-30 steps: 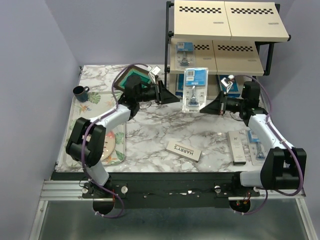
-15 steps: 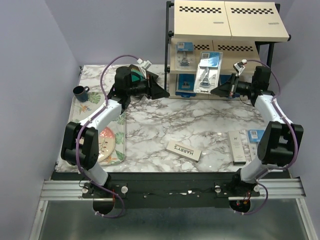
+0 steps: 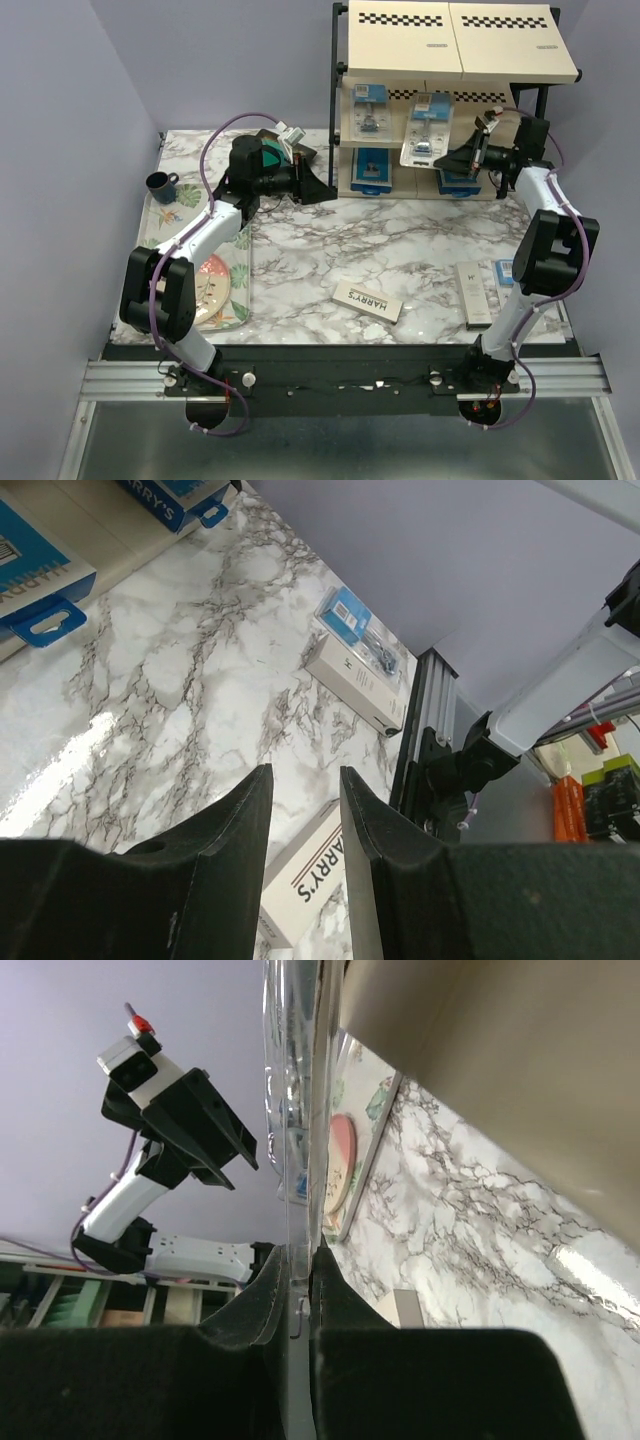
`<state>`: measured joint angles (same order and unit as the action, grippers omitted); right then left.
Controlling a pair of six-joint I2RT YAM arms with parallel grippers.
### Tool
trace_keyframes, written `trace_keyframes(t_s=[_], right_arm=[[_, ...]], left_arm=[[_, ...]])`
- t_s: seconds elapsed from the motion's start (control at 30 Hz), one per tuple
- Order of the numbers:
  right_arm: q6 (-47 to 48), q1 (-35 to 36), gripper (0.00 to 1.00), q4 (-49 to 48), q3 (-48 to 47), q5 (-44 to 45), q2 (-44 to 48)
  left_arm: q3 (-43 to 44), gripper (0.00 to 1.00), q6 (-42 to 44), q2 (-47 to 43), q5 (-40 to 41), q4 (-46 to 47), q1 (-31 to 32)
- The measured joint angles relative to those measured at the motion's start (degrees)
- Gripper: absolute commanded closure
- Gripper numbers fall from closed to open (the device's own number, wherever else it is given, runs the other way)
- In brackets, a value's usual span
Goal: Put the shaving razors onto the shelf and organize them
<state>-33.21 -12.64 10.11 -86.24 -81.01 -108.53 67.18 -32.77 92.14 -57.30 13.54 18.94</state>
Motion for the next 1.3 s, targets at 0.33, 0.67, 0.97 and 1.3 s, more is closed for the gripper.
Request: trace_keyframes(t_s=[0.33, 0.67, 0.97, 1.3], right_arm=[[-5.0, -1.0, 0.89, 0.4, -8.8, -2.7, -7.4], [-6.2, -1.1, 0.58, 1.5, -11.0, -3.7, -8.8], [-6.2, -2.4, 0.59, 3.1, -11.5, -4.3, -8.6], [-5.7, -3.2, 0.82, 4.8, -10.7, -3.7, -8.2]], left_arm=[[0.1, 0.58, 4.3, 0.0, 0.0, -4.2, 0.3], [0.2, 0.58, 7.8, 0.0, 0.1, -7.8, 1.4], [0.5, 0.58, 8.1, 0.0, 0.1, -8.1, 1.7], [0.5, 0.58, 8.1, 0.0, 0.1, -8.1, 1.7]])
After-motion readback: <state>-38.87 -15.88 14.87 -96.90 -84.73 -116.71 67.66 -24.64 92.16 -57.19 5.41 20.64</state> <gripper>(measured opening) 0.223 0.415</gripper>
